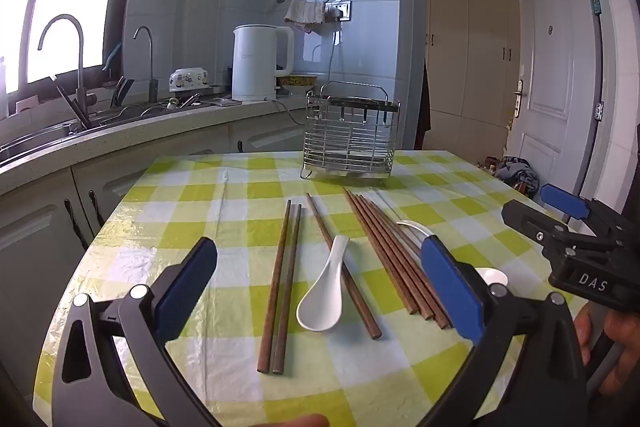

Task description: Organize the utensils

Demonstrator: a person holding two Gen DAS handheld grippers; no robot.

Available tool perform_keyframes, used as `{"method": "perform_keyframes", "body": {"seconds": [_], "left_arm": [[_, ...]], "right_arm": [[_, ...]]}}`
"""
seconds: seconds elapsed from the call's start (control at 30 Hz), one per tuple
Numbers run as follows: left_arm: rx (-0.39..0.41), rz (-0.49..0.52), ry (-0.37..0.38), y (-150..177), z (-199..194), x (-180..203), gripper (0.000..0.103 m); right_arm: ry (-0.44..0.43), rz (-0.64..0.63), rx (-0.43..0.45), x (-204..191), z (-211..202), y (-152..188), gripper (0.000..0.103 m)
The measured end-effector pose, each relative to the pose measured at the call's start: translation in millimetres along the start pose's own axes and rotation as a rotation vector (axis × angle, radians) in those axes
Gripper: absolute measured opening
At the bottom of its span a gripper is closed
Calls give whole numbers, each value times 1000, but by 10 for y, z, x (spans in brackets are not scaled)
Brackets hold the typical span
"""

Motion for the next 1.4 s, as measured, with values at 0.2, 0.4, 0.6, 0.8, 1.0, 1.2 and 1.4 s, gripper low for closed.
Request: {"method": "perform_keyframes", "body": {"seconds": [0.2,0.4,0.6,0.8,1.0,1.2,1.4], "left_arm": [[-1,2,1,2,30,17,99],[-1,-4,2,-9,24,9,99],[3,-5,4,6,15,-3,99],[5,6,9,-20,16,88,99],[0,4,4,-33,43,94,99],[0,-4,-1,-27,38,59,99],[1,-4,-2,-23,41,54,99]], "right_arm": [[-1,2,2,-2,0,1,84],[-1,3,1,2,1,-2,84],[0,1,4,8,1,-4,84],[2,4,8,37,-18,-20,84],[-6,7,13,40,-26,-15,84],[-11,0,15,13,-30,-22,84],[-11,0,15,12,-27,-17,84]]}}
Point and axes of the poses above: each gripper's, at about its wrist camera, not at the fingertips, and z roughly the way its jaws point, x to its right, y to its underside, the point moved 2 cm from there along z, roughly the way its jaws point, and after that the axes turned 14 degrees about -y, right-handed, at the moved point
